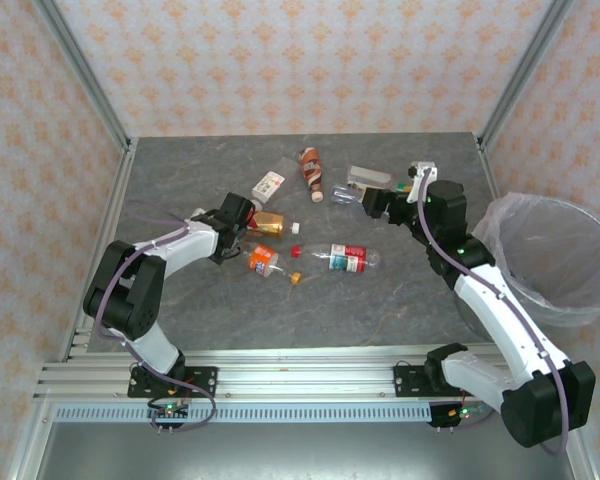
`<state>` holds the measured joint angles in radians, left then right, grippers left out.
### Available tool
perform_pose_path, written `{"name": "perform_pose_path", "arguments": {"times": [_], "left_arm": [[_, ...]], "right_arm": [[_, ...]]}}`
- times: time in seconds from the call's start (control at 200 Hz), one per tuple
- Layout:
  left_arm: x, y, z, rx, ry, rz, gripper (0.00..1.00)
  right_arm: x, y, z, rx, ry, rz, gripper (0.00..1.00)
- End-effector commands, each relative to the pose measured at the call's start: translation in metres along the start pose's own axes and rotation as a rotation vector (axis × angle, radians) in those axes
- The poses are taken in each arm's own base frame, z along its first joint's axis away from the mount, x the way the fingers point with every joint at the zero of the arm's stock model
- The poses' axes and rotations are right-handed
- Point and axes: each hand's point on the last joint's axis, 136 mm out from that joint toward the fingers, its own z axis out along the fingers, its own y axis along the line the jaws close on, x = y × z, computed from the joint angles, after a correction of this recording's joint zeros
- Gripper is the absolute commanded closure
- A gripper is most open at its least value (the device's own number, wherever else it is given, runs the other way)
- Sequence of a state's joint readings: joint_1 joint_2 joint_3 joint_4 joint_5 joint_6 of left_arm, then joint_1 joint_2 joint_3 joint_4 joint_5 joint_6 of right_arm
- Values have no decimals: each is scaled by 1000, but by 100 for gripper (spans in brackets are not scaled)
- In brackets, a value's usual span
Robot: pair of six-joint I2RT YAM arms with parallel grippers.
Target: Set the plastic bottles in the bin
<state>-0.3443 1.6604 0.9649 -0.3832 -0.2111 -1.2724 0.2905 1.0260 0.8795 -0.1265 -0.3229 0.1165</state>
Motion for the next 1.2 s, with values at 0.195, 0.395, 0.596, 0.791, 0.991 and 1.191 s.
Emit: {"name": "perform_pose_path", "arguments": {"times": [0.195,0.395,0.596,0.791,0.991,1.191], "left_arm": [[6,2,-14,83,40,205,38],[-2,-14,-39,185,15,256,41],[0,-39,-57,336,31,263,41],[6,-65,-73,467,67,295,41],[13,-93,-102,621,100,359,40],[18,-109,-122,715,112,393,40]], "right_arm": [[34,-1,15,-45,53,158,1],[54,12,32,-81,140,169,1],[69,40,47,-132,166,173,1],[91,67,70,-185,203,338,1],[127,90,83,-209,324,475,1],[146,120,92,-354,455,572,1]]}}
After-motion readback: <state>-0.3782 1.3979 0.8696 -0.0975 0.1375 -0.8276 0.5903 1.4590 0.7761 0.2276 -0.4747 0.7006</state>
